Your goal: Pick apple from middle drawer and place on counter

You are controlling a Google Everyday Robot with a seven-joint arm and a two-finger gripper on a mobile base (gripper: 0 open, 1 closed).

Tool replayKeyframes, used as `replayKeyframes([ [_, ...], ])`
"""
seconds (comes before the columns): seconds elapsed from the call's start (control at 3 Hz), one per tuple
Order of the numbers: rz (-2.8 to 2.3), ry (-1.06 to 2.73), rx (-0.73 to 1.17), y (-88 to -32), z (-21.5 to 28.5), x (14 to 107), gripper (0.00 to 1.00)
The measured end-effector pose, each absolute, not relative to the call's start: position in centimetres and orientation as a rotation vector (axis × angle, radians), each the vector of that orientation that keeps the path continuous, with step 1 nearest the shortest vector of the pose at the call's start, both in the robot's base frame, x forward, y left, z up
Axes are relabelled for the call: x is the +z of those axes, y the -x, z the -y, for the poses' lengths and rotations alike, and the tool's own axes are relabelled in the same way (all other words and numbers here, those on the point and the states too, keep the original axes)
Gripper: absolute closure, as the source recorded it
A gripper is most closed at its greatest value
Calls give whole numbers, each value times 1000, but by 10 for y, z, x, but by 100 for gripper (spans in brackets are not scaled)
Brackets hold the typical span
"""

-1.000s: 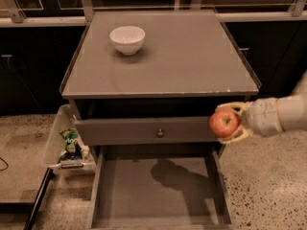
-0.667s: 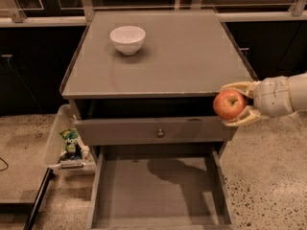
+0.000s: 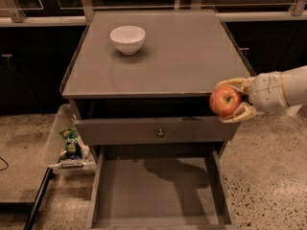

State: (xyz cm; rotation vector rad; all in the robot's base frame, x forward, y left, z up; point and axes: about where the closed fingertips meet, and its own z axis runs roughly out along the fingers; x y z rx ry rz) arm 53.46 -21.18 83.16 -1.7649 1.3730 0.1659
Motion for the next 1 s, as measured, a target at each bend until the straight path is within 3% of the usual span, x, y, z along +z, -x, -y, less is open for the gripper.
replayKeyframes([
  [1.0,-1129,1966,179,-628,126,897,100],
])
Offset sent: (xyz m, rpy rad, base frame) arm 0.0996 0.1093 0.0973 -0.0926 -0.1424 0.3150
